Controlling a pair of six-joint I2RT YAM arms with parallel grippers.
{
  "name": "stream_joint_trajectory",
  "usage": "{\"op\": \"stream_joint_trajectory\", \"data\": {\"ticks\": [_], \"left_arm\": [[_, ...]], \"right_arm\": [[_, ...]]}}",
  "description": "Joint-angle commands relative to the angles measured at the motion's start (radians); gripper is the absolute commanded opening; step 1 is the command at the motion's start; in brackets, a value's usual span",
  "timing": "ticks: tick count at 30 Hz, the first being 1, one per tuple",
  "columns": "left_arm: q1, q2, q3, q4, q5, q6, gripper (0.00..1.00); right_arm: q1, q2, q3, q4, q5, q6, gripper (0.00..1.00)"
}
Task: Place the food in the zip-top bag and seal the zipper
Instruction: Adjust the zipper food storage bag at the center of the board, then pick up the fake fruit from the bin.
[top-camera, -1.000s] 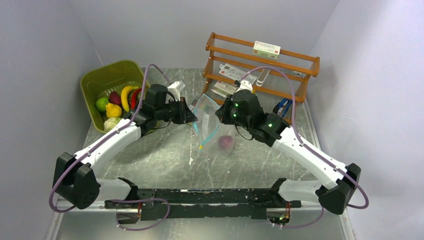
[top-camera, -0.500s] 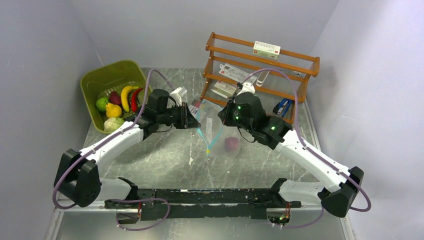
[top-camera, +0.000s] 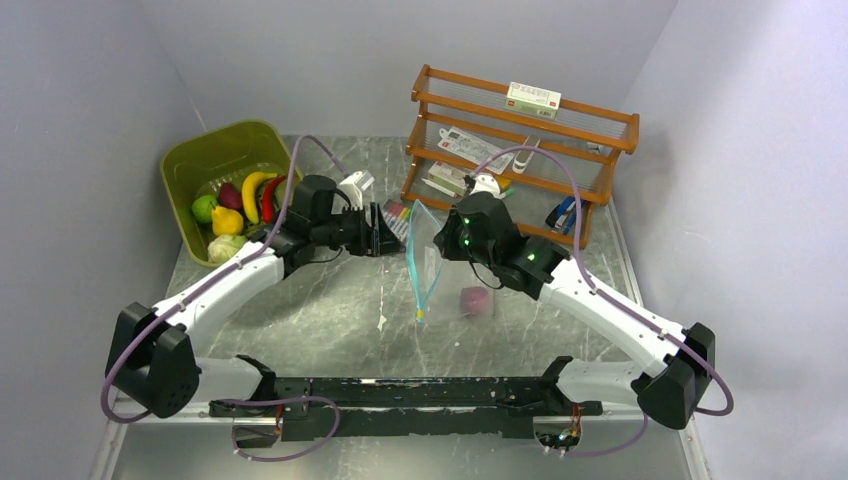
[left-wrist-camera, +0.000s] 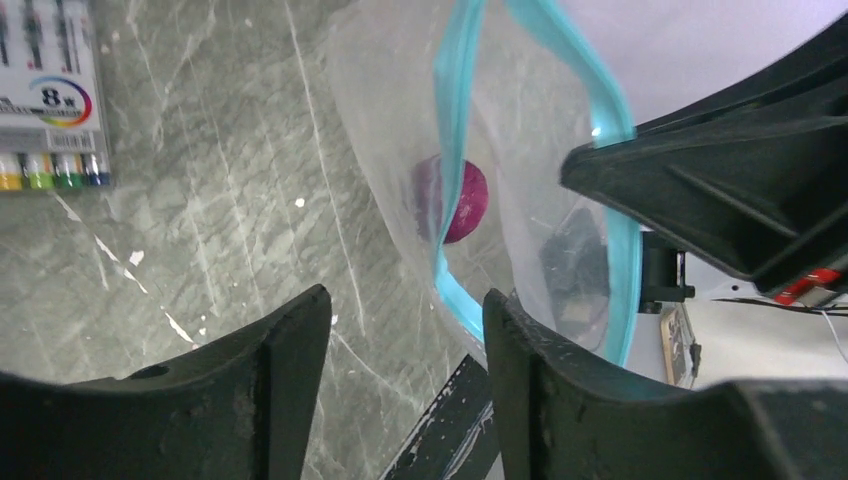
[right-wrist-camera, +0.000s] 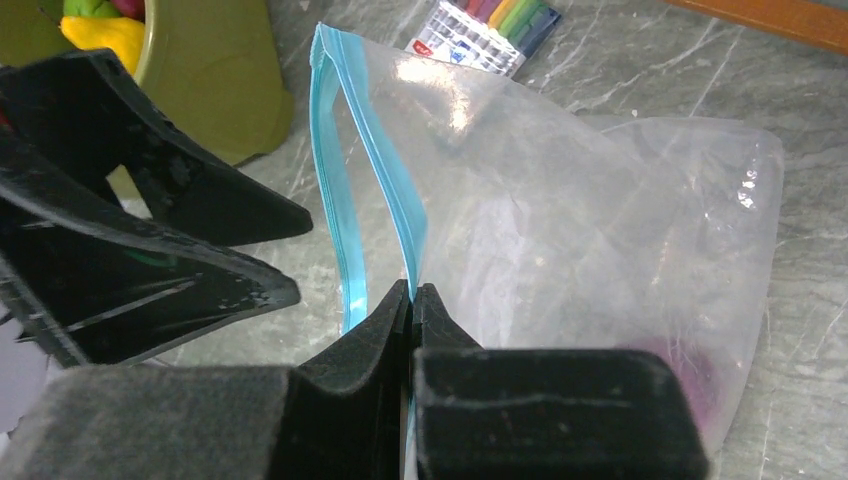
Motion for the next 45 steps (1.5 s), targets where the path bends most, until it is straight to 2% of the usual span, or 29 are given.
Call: {"op": "stream_joint_trajectory", "data": {"ticks": [1,4,7,10,11,12,20,26,28,30,37,41,45], "left_arm": [[-0.007,-0.060,0.083,-0.033,-0.028,0.043,0.58],[-0.007,-0.096,0.117,-0.072,-0.090,0.064,0.62],[-0.007,-0.124,0.161,-0.144,-0.196,0.094,0.71],[-0.007,-0.141,0.200,-0.208,-0.307,0.130,0.95],[-0.007,-0.145,0.214,-0.230,-0.351,0.140,0.99],[-0.006,-0.146,0.229,-0.252,-0.391,0.151,1.00],[0.019,-0.089,0.430,-0.434,-0.745,0.243,1.00],[0.187,-0.021,0.551,-0.539,-0.877,0.285,0.90],[0.265,-0.025,0.542,-0.522,-0.871,0.301,0.77],[0.335,-0.032,0.521,-0.499,-0.866,0.300,0.72],[0.598,0.019,0.464,-0.466,-0.768,0.292,0.66],[0.715,0.049,0.420,-0.413,-0.728,0.259,0.66],[0.842,0.117,0.402,-0.369,-0.552,0.225,0.64]], "right_arm": [[-0.004,-0.021,-0.002,0.027,0.004,-0.002,0.00],[-0.004,-0.013,0.016,0.024,-0.002,-0.003,0.00],[-0.005,-0.012,0.015,0.033,-0.004,-0.005,0.00],[-0.005,-0.009,0.008,0.042,-0.013,-0.001,0.00],[-0.004,-0.008,0.004,0.047,-0.019,0.001,0.00],[-0.005,-0.007,0.002,0.053,-0.023,0.002,0.00],[-0.004,-0.022,0.008,0.057,-0.026,-0.026,0.00],[-0.004,-0.047,-0.007,0.070,-0.036,-0.049,0.00],[-0.005,-0.054,-0.007,0.065,-0.044,-0.054,0.00],[-0.005,-0.063,-0.010,0.063,-0.053,-0.063,0.00],[-0.004,-0.108,-0.051,0.102,-0.089,-0.069,0.00],[-0.004,-0.150,-0.111,0.138,-0.111,-0.054,0.00],[-0.004,-0.160,-0.122,0.137,-0.111,-0.070,0.00]]}}
